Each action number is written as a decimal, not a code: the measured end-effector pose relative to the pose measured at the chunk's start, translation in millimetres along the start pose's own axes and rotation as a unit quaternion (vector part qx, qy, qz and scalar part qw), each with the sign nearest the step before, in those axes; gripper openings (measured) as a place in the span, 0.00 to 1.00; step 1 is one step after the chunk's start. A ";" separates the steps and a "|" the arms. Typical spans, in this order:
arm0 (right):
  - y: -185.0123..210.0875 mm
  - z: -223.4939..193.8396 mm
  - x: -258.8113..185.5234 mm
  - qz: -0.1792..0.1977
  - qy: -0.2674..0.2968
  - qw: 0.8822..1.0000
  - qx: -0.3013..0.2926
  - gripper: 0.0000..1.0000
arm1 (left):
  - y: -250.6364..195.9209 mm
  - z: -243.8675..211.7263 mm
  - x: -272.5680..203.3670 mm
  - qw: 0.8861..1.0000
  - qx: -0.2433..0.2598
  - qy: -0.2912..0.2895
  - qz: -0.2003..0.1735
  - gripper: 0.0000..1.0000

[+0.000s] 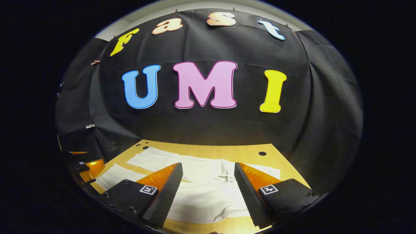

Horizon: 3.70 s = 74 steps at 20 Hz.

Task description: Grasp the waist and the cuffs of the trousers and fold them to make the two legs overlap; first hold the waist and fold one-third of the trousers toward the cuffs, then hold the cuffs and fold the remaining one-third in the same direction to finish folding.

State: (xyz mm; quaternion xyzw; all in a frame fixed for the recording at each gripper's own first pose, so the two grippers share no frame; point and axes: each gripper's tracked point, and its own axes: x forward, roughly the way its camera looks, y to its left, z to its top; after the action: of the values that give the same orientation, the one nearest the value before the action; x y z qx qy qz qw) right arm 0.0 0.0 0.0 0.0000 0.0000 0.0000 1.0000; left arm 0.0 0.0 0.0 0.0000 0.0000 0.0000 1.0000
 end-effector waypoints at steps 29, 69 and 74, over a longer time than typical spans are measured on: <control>-68.0 -17.6 6.7 0.022 0.018 0.996 -0.087 0.97 | -36.5 36.6 -4.0 0.998 0.027 -0.040 -0.033 0.98; -277.2 -277.0 15.6 0.239 0.332 0.740 -0.533 0.93 | -16.3 -68.3 -12.6 0.990 -0.012 0.105 0.095 0.98; -273.4 -289.1 11.3 0.249 0.396 0.723 -0.508 0.80 | -4.5 -78.8 -10.2 0.987 -0.038 0.121 0.102 0.98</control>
State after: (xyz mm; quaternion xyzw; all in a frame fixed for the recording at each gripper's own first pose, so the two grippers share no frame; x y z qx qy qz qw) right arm 11.3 -273.4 -289.1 -0.5083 0.3955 0.2486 0.7235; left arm -10.2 -4.5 -78.8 -0.0382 0.1209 0.1017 0.9867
